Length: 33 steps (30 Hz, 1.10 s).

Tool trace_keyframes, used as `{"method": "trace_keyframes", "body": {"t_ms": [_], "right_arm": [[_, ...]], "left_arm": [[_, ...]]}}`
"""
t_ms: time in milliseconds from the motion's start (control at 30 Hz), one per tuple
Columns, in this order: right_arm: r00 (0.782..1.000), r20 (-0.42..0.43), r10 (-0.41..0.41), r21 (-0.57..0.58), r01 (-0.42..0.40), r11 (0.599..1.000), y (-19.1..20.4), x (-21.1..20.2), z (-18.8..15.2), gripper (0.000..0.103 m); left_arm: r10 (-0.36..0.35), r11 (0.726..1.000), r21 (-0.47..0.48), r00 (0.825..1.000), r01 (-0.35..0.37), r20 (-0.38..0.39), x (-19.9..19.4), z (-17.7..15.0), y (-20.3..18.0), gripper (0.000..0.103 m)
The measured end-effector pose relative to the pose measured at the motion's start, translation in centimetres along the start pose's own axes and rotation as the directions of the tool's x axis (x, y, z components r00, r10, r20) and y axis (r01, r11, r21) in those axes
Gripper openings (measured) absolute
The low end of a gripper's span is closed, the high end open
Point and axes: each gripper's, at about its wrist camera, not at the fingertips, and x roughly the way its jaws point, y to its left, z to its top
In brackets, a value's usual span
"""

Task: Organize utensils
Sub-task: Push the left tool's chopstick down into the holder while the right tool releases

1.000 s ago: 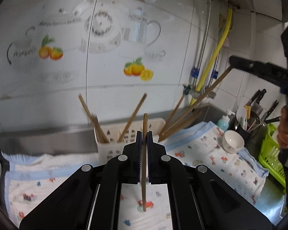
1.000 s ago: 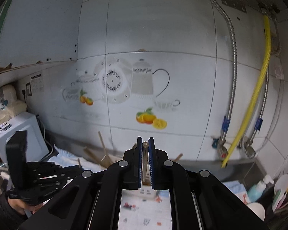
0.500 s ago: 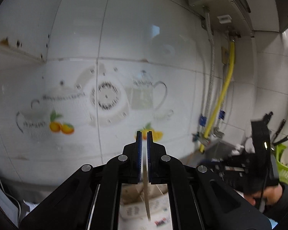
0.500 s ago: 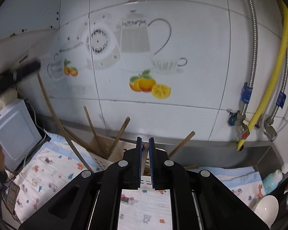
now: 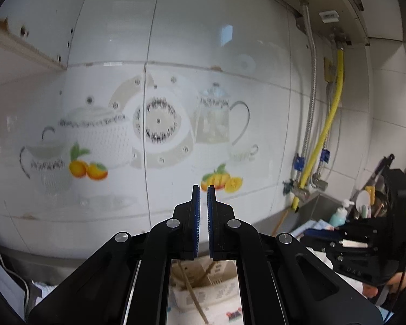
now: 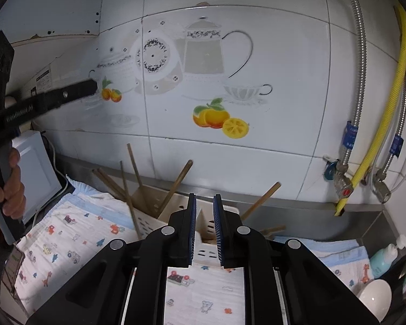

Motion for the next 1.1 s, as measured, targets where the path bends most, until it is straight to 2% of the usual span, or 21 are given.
{"method": "trace_keyframes", "body": {"t_ms": [67, 167, 233, 333, 400, 500, 533, 633, 700, 833, 900, 1100], "right_arm": [[1.000, -0.004, 0.010, 0.001, -0.010, 1.000, 0.3, 0.1, -0.3, 0.013], [1.000, -0.010, 0.020, -0.009, -0.020, 1.000, 1.0, 0.1, -0.7, 0.014], [1.000, -0.006, 0.024, -0.009, -0.024, 1.000, 1.2, 0.0, -0.6, 0.014], [0.999, 0.001, 0.036, -0.008, -0.036, 0.999, 1.4, -0.4, -0.6, 0.014], [0.998, -0.001, 0.059, -0.006, -0.059, 0.998, 1.5, -0.4, -0.5, 0.015], [0.997, -0.005, 0.080, -0.017, -0.081, 0.997, 2.0, 0.0, -0.5, 0.015], [0.996, -0.005, 0.084, -0.019, -0.084, 0.996, 2.2, 0.1, -0.6, 0.015], [0.996, -0.007, 0.092, -0.019, -0.092, 0.996, 2.3, 0.4, -0.9, 0.015], [0.996, -0.009, 0.091, -0.019, -0.092, 0.996, 2.2, 0.6, -1.1, 0.015], [0.996, -0.008, 0.089, -0.013, -0.089, 0.996, 1.8, 0.7, -1.2, 0.015], [0.996, -0.007, 0.091, -0.011, -0.091, 0.996, 1.6, 0.6, -1.2, 0.015], [0.997, -0.005, 0.081, -0.004, -0.081, 0.997, 0.9, 0.6, -1.4, 0.015]], "left_arm": [[0.006, 1.000, 0.003, 1.000, -0.006, -0.011, -0.3, -0.8, 0.1, 0.004], [-0.028, 1.000, -0.012, 0.999, 0.027, -0.043, -0.4, -1.8, 0.5, 0.004], [-0.009, 1.000, -0.012, 0.997, 0.008, -0.075, 0.2, -2.0, 0.6, 0.006], [-0.031, 1.000, 0.001, 0.991, 0.032, -0.129, 1.3, -2.3, 0.5, 0.008], [-0.014, 1.000, 0.009, 0.989, 0.015, -0.145, 1.8, -2.5, 0.6, 0.009], [-0.041, 0.997, -0.067, 0.983, 0.030, -0.179, 2.8, -2.8, 1.8, 0.011], [-0.050, 0.996, -0.079, 0.980, 0.035, -0.192, 3.2, -2.9, 2.0, 0.013], [-0.043, 0.996, -0.082, 0.969, 0.024, -0.241, 4.4, -3.5, 2.3, 0.026], [-0.030, 0.998, -0.068, 0.961, 0.012, -0.275, 5.2, -3.9, 2.2, 0.031], [-0.045, 0.995, -0.098, 0.933, 0.010, -0.357, 7.3, -4.4, 2.8, 0.031], [-0.022, 0.994, -0.105, 0.916, -0.022, -0.399, 8.4, -4.7, 3.1, 0.031], [-0.006, 0.994, -0.101, 0.879, -0.048, -0.477, 10.2, -5.7, 3.5, 0.031]]}}
